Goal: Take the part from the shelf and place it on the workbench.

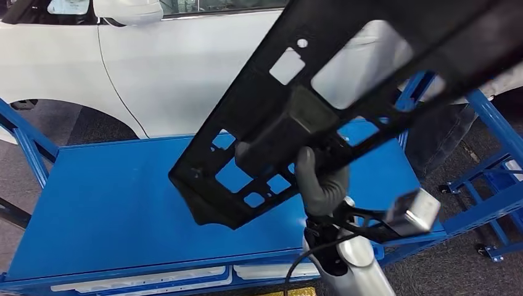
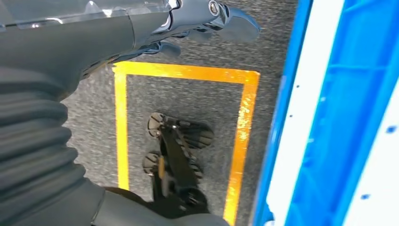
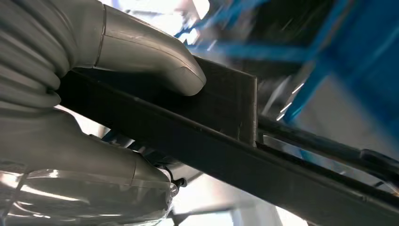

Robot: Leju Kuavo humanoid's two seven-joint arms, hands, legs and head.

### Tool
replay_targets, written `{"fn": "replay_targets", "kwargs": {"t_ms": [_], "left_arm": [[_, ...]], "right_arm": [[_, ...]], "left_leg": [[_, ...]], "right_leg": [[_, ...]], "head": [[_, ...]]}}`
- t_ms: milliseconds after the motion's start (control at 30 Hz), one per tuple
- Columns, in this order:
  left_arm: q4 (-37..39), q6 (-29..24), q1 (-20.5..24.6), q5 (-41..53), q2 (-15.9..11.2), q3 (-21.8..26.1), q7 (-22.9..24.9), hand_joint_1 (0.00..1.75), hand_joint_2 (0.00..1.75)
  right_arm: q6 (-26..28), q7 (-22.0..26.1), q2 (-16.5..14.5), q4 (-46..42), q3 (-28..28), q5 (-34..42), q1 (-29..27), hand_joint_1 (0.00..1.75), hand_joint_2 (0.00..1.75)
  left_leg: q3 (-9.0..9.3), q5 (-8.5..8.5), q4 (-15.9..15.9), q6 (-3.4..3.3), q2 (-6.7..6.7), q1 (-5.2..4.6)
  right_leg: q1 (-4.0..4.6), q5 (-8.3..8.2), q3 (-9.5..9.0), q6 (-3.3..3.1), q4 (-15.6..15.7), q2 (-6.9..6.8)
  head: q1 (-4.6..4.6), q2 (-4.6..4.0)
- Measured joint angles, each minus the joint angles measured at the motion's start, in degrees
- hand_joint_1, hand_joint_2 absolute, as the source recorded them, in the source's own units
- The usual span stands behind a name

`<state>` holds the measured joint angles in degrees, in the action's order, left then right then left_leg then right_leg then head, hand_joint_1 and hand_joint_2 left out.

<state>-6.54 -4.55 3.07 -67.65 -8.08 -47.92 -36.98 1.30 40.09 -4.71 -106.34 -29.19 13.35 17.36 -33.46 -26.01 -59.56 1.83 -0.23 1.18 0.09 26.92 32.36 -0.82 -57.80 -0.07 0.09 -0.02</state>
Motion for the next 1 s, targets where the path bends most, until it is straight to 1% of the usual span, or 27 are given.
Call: {"fn": "replay_targets", "kwargs": {"t_ms": [67, 100, 133, 167, 200, 267, 300, 333, 367, 400, 433, 467, 500, 533, 567, 633, 667, 700, 733, 767, 800, 833, 867, 900, 933, 967, 1000], "left_arm": [[0.0, 0.0, 0.0, 0.0, 0.0, 0.3, -0.1, 0.0, 1.75], [0.0, -0.1, 0.0, 0.0, 0.0, 0.4, -0.1, 0.0, 1.75], [0.0, -0.2, 0.0, 0.0, 0.0, 0.5, -0.1, 0.0, 1.75], [0.0, -0.3, 0.1, 0.0, 0.1, 0.7, -0.1, 0.0, 1.75], [0.0, -0.5, 0.1, 0.0, 0.1, 0.8, -0.1, 0.0, 1.75], [0.0, -1.1, 0.2, 0.0, 0.1, 1.1, 0.0, 0.0, 1.75], [0.0, -1.5, 0.2, 0.0, 0.1, 1.2, 0.2, 0.0, 1.75], [0.0, -1.9, 0.3, 0.0, 0.1, 1.2, 0.4, 0.0, 1.75], [0.0, -2.4, 0.3, 0.0, 0.2, 1.3, 0.7, 0.0, 1.75], [0.0, -2.9, 0.3, 0.0, 0.3, 1.3, 0.9, 0.0, 1.75], [0.0, -3.4, 0.3, 0.0, 0.4, 1.3, 1.0, 0.0, 1.75], [0.0, -3.9, 0.3, 0.0, 0.6, 1.3, 1.1, 0.0, 1.75], [0.0, -4.5, 0.3, 0.0, 0.7, 1.3, 1.1, 0.0, 1.75], [0.0, -4.9, 0.2, 0.0, 0.9, 1.3, 1.2, 0.0, 1.75], [0.0, -5.3, 0.2, 0.0, 1.0, 1.3, 1.3, 0.0, 1.75], [0.0, -5.7, 0.1, 0.0, 1.2, 1.3, 1.5, 0.0, 1.75], [0.0, -5.8, 0.1, 0.0, 1.3, 1.3, 1.6, 0.0, 1.75], [0.0, -5.8, 0.1, 0.0, 1.3, 1.3, 1.8, 0.0, 1.75], [0.0, -5.8, 0.1, 0.0, 1.3, 1.3, 1.9, 0.0, 1.75], [0.0, -5.9, 0.1, 0.0, 1.3, 1.3, 2.0, 0.0, 1.75], [0.0, -5.9, 0.1, 0.0, 1.4, 1.3, 2.1, 0.0, 1.75], [0.0, -6.0, 0.1, 0.0, 1.4, 1.3, 2.3, 0.0, 1.75], [0.0, -6.2, 0.1, 0.0, 1.4, 1.3, 2.6, 0.0, 1.75], [0.0, -6.4, 0.2, 0.0, 1.4, 1.2, 3.0, 0.0, 1.75], [0.0, -6.7, 0.4, 0.0, 1.4, 1.2, 3.5, 0.0, 1.75], [0.0, -6.9, 0.6, 0.0, 1.3, 1.1, 4.0, 0.0, 1.75], [0.0, -7.2, 0.8, 0.0, 1.3, 0.9, 4.5, 0.0, 1.75]], "right_arm": [[-1.5, 0.0, 0.3, -3.7, 0.5, 0.5, -1.1, 1.75, 1.75], [-2.2, 0.0, 0.4, -4.9, 0.6, 0.9, -1.5, 1.75, 1.75], [-3.2, -0.1, 0.5, -5.9, 0.8, 1.5, -1.9, 1.75, 1.75], [-4.6, -0.1, 0.7, -6.7, 0.9, 2.2, -2.2, 1.75, 1.75], [-6.2, -0.1, 0.8, -7.2, 1.0, 3.1, -2.4, 1.75, 1.75], [-9.1, -0.1, 1.5, -7.6, 0.9, 4.6, -2.7, 1.75, 1.75], [-10.1, -0.1, 2.0, -7.4, 0.6, 5.2, -2.8, 1.75, 1.75], [-10.7, -0.1, 2.6, -7.1, 0.4, 5.7, -2.9, 1.75, 1.75], [-11.2, -0.1, 3.1, -6.6, 0.1, 6.2, -3.0, 1.75, 1.75], [-11.8, -0.2, 3.6, -6.0, 0.0, 6.5, -3.0, 1.75, 1.75], [-12.5, -0.2, 4.0, -5.5, -0.1, 6.7, -3.0, 1.75, 1.75], [-13.7, -0.2, 4.3, -5.1, -0.1, 6.5, -3.1, 1.75, 1.75], [-15.3, -0.2, 4.5, -4.7, 0.0, 6.1, -3.5, 1.75, 1.75], [-17.1, -0.2, 4.6, -4.4, 0.1, 5.6, -4.0, 1.75, 1.75], [-18.6, -0.2, 4.6, -4.1, 0.3, 5.1, -4.5, 1.75, 1.75], [-19.4, -0.2, 4.9, -3.4, 0.4, 5.4, -4.6, 1.75, 1.75], [-18.6, -0.2, 5.1, -3.0, 0.2, 6.2, -4.0, 1.75, 1.75], [-17.7, -0.2, 5.4, -2.6, 0.0, 7.2, -3.2, 1.75, 1.75], [-16.9, -0.2, 5.7, -2.2, -0.3, 8.0, -2.5, 1.75, 1.75], [-16.3, -0.2, 6.0, -1.9, -0.5, 8.6, -2.0, 1.75, 1.75], [-15.7, -0.1, 6.4, -1.6, -0.7, 9.1, -1.6, 1.75, 1.75], [-15.0, -0.2, 6.8, -1.3, -1.1, 9.7, -1.2, 1.75, 1.75], [-14.0, -0.2, 7.4, -1.0, -1.8, 10.7, -0.6, 1.75, 1.75], [-12.9, -0.3, 8.2, -0.7, -2.5, 12.2, 0.3, 1.75, 1.75], [-11.8, -0.5, 9.1, -0.5, -3.3, 13.8, 1.4, 1.75, 1.75], [-10.7, -0.7, 10.0, -0.2, -4.0, 15.4, 2.6, 1.75, 1.75], [-9.8, -1.1, 10.9, -0.1, -4.5, 17.0, 3.8, 1.75, 1.75]], "left_leg": [[0.45, -0.47, 1.2, -0.61, -0.05, -0.21], [0.49, -0.47, 1.3, -1.03, -0.07, -0.14], [0.58, -0.39, 1.5, -1.38, -0.08, -0.06], [0.66, -0.29, 1.7, -1.77, -0.08, 0.02], [0.72, -0.14, 1.8, -2.09, -0.04, 0.07], [0.64, 0.01, 1.8, -2.43, 0.06, 0.01], [0.56, 0.09, 1.7, -2.5, 0.09, -0.01], [0.47, 0.12, 1.7, -2.51, 0.09, -0.02], [0.38, 0.15, 1.6, -2.5, 0.05, -0.02], [0.32, 0.18, 1.5, -2.46, -0.01, -0.02], [0.28, 0.21, 1.4, -2.39, -0.07, -0.02], [0.22, 0.26, 1.3, -2.2, -0.15, -0.11], [0.13, 0.36, 1.3, -1.94, -0.21, -0.19], [0.03, 0.5, 1.3, -1.61, -0.25, -0.26], [-0.06, 0.69, 1.4, -1.22, -0.28, -0.33], [-0.25, 0.77, 1.4, -0.54, -0.26, -0.27], [-0.6, -0.03, 0.7, -0.28, -0.21, -0.22], [-1.37, -1.71, -1.3, -0.08, -0.17, -0.16], [-2.55, -4.11, -4.4, 0.07, -0.12, -0.08], [-3.96, -6.63, -8.3, 0.22, -0.09, -0.07], [-5.12, -8.63, -12.1, 0.34, -0.09, -0.05], [-5.49, -9.62, -14.3, 0.4, -0.09, -0.05], [-4.7, -9.47, -14.2, 0.37, -0.09, -0.06], [-2.7, -8.4, -11.7, 0.26, -0.08, -0.06], [0.2, -6.9, -7.4, 0.06, -0.08, -0.06], [2.91, -5.78, -3.0, -0.16, -0.09, -0.15], [4.81, -4.91, 0.3, -0.44, -0.13, -0.28]], "right_leg": [[0.17, 0.05, 0.18, 0.48, -0.2, -0.03], [0.13, 0.15, 0.21, 0.78, -0.2, -0.04], [0.06, 0.56, 0.34, 1.07, -0.6, -0.04], [-0.01, 1.47, 0.89, 1.38, -1.9, -0.02], [-0.12, 2.9, 1.99, 1.66, -4.4, 0.0], [-0.33, 6.41, 5.45, 2.01, -11.7, 0.03], [-0.42, 7.59, 7.04, 2.12, -15.0, 0.03], [-0.5, 7.78, 7.8, 2.17, -16.5, 0.02], [-0.58, 6.95, 7.55, 2.14, -16.1, 0.02], [-0.63, 5.18, 6.07, 2.03, -13.2, 0.02], [-0.67, 3.16, 3.87, 1.84, -9.0, 0.02], [-0.56, 1.65, 1.88, 1.65, -5.1, 0.02], [-0.44, 0.66, 0.52, 1.45, -2.3, 0.02], [-0.29, 0.24, -0.09, 1.26, -0.8, 0.04], [-0.12, 0.13, -0.02, 1.07, -0.5, 0.06], [-0.27, -0.51, 0.31, 0.39, -0.2, 0.01], [-0.4, -0.91, 0.54, -0.05, 0.0, -0.06], [-0.54, -1.37, 0.89, -0.43, 0.3, -0.15], [-0.53, -1.79, 1.33, -0.7, 0.3, -0.26], [-0.45, -2.18, 1.87, -0.87, 0.3, -0.32], [-0.36, -2.6, 2.44, -0.91, 0.3, -0.37], [-0.28, -3.03, 3.0, -0.91, 0.3, -0.42], [-0.22, -3.46, 3.56, -0.84, 0.2, -0.43], [-0.2, -3.89, 4.09, -0.74, 0.1, -0.41], [-0.19, -4.29, 4.55, -0.57, 0.0, -0.39], [-0.11, -4.66, 4.92, -0.33, -0.1, -0.38], [-0.07, -5.0, 5.17, -0.03, -0.3, -0.39]], "head": [[0.03, 0.0], [0.03, 0.0], [0.04, 0.0], [0.1, 0.0], [0.14, 0.0], [0.23, 0.0], [0.23, 0.0], [0.24, 0.0], [0.25, 0.0], [0.25, 0.0], [0.25, 0.0], [0.22, 0.0], [0.22, 0.0], [0.2, 0.0], [0.19, 0.0], [0.17, 0.0], [0.15, 0.0], [0.07, 0.0], [0.0, 0.0], [-0.08, 0.0], [-0.13, 0.0], [-0.13, 0.0], [-0.14, 0.0], [-0.14, 0.0], [-0.14, 0.0], [-0.14, 0.0], [-0.08, 0.0]]}}
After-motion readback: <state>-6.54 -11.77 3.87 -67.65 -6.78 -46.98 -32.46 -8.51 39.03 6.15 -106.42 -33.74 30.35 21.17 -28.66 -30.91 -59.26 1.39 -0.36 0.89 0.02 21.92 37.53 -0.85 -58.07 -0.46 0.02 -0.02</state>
